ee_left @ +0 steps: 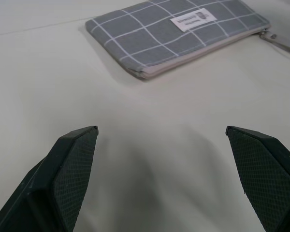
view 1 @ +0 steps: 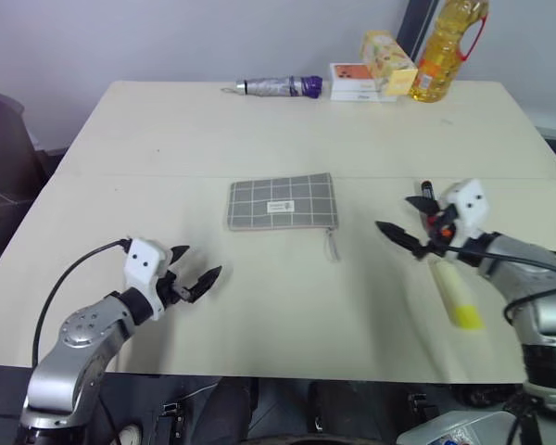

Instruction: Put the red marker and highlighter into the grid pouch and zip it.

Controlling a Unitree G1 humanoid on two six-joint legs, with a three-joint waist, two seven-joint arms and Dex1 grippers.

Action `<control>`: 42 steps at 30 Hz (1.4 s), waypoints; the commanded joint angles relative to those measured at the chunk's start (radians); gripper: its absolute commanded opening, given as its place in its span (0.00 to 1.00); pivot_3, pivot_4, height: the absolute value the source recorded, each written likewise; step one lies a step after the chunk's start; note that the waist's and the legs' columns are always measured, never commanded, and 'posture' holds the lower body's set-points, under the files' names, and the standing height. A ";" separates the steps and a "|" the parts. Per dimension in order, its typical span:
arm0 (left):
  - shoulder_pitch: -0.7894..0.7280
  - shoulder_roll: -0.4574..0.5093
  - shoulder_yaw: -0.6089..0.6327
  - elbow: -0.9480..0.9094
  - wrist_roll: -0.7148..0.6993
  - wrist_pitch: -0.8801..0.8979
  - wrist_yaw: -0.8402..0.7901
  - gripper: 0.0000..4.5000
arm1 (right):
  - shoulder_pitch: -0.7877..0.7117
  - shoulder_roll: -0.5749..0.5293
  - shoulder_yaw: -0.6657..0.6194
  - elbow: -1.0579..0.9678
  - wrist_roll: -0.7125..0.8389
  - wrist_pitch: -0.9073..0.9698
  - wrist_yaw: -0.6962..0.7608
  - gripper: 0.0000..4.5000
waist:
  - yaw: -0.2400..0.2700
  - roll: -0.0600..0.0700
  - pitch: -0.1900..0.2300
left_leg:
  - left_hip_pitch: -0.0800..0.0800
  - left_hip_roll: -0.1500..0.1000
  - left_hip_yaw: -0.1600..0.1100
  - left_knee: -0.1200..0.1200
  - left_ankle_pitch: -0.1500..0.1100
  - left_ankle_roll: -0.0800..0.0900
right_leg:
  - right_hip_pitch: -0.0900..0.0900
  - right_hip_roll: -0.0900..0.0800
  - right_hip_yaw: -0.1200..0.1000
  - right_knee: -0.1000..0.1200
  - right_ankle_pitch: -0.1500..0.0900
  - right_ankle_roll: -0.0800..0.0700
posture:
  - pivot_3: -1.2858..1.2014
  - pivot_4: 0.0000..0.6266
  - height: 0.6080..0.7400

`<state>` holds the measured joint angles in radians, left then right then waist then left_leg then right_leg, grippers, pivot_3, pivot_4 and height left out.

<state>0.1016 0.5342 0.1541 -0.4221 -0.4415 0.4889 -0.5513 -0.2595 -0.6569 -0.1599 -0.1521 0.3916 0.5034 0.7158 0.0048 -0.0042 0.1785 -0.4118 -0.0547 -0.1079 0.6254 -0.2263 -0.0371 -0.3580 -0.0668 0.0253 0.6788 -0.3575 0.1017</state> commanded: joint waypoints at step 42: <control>-0.865 0.010 -0.404 1.285 0.607 -1.085 -0.366 1.00 | -0.610 0.359 0.287 0.870 -0.444 -0.258 -0.263 0.01 | -0.028 0.000 -0.001 | -0.008 -0.002 0.000 0.002 0.006 -0.009 | -0.013 0.003 -0.001 0.010 0.000 0.000 | 0.52 0.24 1.00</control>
<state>-0.7856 0.5547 -0.2209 0.8553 0.1628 -0.5778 -0.8750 -0.8466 -0.2990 0.1213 0.7129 -0.0469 0.2632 0.4356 -0.0233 -0.0037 0.1774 -0.4201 -0.0565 -0.1078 0.6278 -0.2206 -0.0457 -0.3710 -0.0640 0.0243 0.6893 -0.3571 0.1021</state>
